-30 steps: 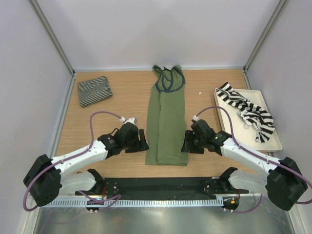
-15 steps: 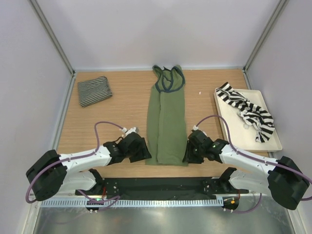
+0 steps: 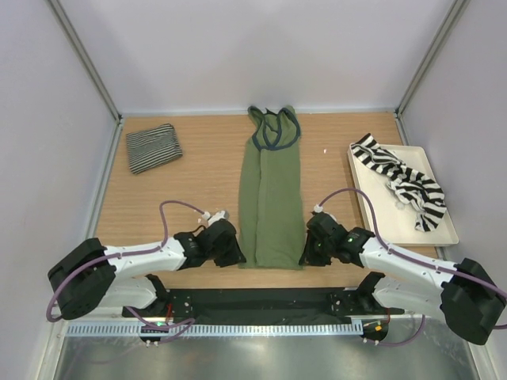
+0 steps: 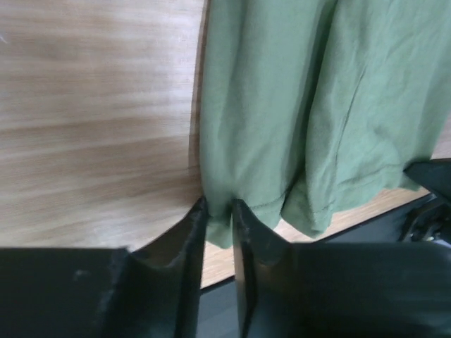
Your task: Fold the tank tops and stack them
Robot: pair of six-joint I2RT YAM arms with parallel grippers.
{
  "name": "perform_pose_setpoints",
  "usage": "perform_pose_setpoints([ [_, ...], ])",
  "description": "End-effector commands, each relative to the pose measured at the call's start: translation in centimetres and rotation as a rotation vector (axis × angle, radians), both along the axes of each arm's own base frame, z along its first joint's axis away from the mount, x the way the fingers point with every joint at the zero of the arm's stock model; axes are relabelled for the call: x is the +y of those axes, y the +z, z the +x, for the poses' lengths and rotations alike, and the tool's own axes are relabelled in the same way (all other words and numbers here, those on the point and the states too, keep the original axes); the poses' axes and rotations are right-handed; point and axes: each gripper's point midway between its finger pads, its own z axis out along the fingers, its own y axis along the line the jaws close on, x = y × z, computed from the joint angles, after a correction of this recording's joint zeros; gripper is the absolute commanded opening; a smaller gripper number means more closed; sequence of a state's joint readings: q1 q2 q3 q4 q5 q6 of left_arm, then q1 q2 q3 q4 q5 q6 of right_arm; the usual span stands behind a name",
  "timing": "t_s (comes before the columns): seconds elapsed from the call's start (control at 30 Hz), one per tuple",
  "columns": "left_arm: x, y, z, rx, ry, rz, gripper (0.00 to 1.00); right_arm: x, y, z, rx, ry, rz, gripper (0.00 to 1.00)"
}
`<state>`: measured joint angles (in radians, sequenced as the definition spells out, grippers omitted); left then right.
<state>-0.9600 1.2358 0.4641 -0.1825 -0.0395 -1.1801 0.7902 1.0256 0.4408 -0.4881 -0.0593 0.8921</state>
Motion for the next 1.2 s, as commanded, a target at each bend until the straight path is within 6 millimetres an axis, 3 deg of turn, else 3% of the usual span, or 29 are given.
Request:
perform_pose_setpoints([
  [0.0,1.6,-2.3,-2.0,0.069,0.002,0.087,0.21,0.1,0.4,-0.3,-0.001,0.009,0.011,0.04],
  [0.03,1.6,-2.3,-2.2,0.067,0.0,0.089,0.04,0.0,0.4,-0.5,0.003,0.01,0.006,0.04],
  [0.07,2.0,-2.5,-2.5,0.072,0.006,0.101,0.0,0.0,0.6,-0.5,-0.003,0.015,0.008,0.03],
  [0.23,2.7,-1.1,-2.9,0.045,0.024,0.101,0.0,-0.3,1.4,-0.7,-0.014,0.015,0.007,0.01],
  [0.4,2.6,1.3,-2.5,0.002,0.033,0.073,0.0,-0.1,3.6,-0.2,-0.055,0.017,0.029,0.01],
  [0.53,1.7,4.0,-1.5,-0.049,0.032,0.045,0.0,0.3,6.3,1.3,-0.12,0.031,0.021,0.01],
  [0.67,1.2,6.1,0.3,-0.099,0.034,0.056,0.0,-0.1,8.5,4.3,-0.226,0.002,-0.064,0.01],
  [0.77,1.2,7.8,2.6,-0.144,0.045,0.06,0.0,-0.1,10.3,7.0,-0.293,-0.005,-0.125,0.01],
  [0.93,1.4,11.4,8.3,-0.228,0.084,0.034,0.0,0.2,13.1,12.6,-0.367,-0.023,-0.147,0.01],
  [1.0,1.9,11.6,10.6,-0.232,0.103,0.06,0.0,-0.1,12.8,15.0,-0.355,-0.047,-0.153,0.01],
  [1.07,1.5,13.2,12.7,-0.274,0.089,0.066,0.0,0.2,14.0,17.2,-0.383,-0.044,-0.145,0.01],
  [1.1,1.4,13.4,14.4,-0.27,0.104,0.074,0.0,0.1,12.9,18.3,-0.351,-0.048,-0.166,0.01],
  [1.17,1.2,13.5,16.0,-0.279,0.084,0.09,0.0,0.5,14.2,20.4,-0.379,-0.057,-0.163,0.01],
])
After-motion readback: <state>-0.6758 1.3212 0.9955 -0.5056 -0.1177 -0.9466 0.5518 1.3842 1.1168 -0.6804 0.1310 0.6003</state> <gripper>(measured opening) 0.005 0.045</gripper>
